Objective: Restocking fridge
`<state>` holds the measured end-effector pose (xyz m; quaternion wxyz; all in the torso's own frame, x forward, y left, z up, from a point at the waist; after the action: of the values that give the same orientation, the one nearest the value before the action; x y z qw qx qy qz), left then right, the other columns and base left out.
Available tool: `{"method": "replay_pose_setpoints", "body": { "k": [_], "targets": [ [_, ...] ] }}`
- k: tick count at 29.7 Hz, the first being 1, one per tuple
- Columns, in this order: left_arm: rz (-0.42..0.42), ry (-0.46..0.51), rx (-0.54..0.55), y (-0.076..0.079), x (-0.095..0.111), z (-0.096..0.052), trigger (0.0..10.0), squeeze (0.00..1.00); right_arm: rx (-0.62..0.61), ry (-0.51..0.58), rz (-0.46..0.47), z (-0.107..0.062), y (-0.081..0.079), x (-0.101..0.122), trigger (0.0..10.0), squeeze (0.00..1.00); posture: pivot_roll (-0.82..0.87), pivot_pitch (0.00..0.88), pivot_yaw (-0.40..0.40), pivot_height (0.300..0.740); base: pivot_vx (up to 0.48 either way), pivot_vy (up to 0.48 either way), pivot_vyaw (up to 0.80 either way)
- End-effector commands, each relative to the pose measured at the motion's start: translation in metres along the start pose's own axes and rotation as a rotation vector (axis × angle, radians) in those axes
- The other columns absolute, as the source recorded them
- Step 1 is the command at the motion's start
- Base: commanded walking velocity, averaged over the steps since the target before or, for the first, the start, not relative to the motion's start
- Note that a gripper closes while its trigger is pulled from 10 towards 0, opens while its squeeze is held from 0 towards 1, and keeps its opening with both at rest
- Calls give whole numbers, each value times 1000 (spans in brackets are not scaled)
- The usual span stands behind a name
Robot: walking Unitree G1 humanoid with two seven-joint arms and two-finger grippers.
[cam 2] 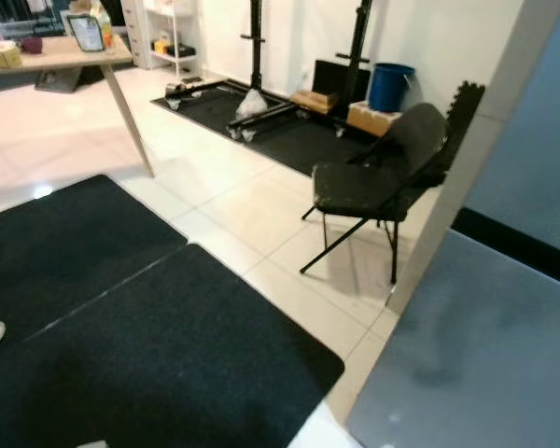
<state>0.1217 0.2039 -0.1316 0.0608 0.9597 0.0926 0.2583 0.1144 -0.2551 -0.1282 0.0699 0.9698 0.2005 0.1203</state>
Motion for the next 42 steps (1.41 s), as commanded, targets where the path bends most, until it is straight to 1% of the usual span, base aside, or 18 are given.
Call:
{"method": "replay_pose_setpoints", "body": {
  "k": [1,6,8,14,18,25,42],
  "targets": [
    [2,-9,-5,3,-1,1,10000,0,-5,1,2,0,2,1,10000,0,-68,0,-53,740,0,0,750],
    [-1,-10,-3,2,-2,1,10000,0,1,0,0,0,1,1,10000,0,-68,0,-53,740,0,0,755],
    [-21,-13,0,1,-3,0,10000,0,6,-3,-2,0,-1,-1,10000,0,-68,0,-52,740,0,0,756],
    [-37,-13,-3,1,-3,0,10000,0,7,-2,-3,0,-3,-1,10000,0,-67,0,-51,740,0,0,758],
    [-43,-12,-2,0,-3,0,10000,0,4,0,-4,1,-4,-1,10000,0,-68,0,-51,740,0,0,400],
    [-43,-14,5,-3,-3,-1,10000,0,1,4,-7,1,-4,0,10000,0,-69,0,-48,740,257,0,0],
    [-36,-19,-4,-2,-4,-1,10000,0,7,14,-2,1,-5,2,10000,0,-71,0,-50,740,341,0,0]
  ]
}}
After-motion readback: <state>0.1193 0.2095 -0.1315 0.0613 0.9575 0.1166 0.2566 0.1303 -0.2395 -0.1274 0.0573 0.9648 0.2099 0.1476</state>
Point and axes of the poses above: a point about 5 cm out from each wrist's last joint towards the gripper, its own z axis pointing out of the wrist towards the gripper, its own x axis along the axis of the wrist's last joint, y = z × x, the point moved 3 cm from there along z, pointing out of the wrist towards the gripper, and after that the axes turned 1 degree about z, right-handed, at the moved point
